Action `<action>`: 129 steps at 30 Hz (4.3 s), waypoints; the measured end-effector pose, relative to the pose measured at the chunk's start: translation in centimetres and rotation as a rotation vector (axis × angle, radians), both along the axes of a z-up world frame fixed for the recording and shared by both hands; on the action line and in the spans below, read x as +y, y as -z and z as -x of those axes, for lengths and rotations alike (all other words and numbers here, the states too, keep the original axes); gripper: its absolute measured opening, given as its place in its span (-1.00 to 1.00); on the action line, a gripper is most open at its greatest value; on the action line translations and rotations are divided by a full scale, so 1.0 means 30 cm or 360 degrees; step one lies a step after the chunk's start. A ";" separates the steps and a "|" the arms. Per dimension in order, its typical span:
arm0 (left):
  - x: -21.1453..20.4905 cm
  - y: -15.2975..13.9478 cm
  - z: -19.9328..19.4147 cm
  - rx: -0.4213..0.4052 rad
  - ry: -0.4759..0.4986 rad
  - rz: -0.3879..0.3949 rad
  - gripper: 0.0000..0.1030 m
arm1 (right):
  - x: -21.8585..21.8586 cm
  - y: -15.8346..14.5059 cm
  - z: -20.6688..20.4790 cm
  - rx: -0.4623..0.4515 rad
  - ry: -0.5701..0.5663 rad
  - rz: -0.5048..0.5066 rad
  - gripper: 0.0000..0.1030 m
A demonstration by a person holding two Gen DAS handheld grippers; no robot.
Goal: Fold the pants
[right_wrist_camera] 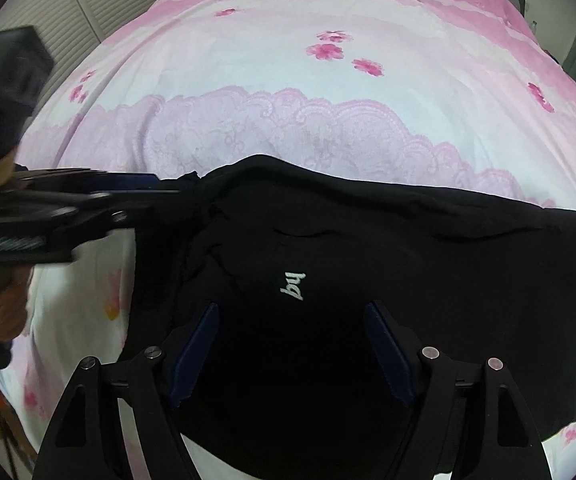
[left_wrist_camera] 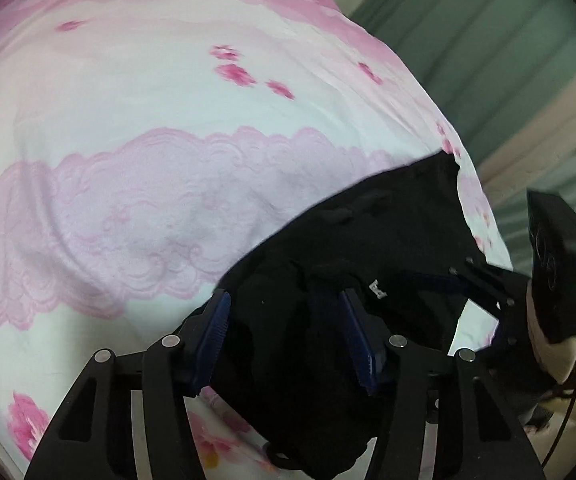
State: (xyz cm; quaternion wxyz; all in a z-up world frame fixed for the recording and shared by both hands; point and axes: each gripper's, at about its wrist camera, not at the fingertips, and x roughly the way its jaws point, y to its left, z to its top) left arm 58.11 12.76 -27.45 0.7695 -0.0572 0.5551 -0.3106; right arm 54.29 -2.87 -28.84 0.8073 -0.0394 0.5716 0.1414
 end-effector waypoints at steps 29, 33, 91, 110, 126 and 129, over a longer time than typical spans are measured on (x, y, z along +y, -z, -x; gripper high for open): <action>0.096 0.122 -0.021 0.0080 -0.0427 -0.0400 -0.09 | -0.049 -0.015 -0.009 -0.0073 0.0005 0.0024 0.31; 0.063 -0.009 0.003 -0.0102 -0.0446 -0.0594 0.22 | -0.121 -0.068 0.017 -0.0133 0.0063 0.0044 0.31; 0.151 0.430 0.557 0.0705 -0.1609 0.1032 0.10 | -0.257 -0.092 0.437 0.0073 0.0119 0.0084 0.33; 0.131 0.193 0.493 0.0368 -0.1293 0.0812 -0.11 | -0.297 -0.071 0.471 0.0124 0.0180 0.0070 0.33; 0.146 0.005 0.478 0.0110 -0.1298 0.0319 -0.45 | -0.314 -0.136 0.486 0.0057 0.0231 0.0066 0.33; 0.184 0.014 0.473 0.0109 -0.1265 0.0035 -0.45 | -0.327 -0.153 0.493 0.0036 0.0236 0.0051 0.33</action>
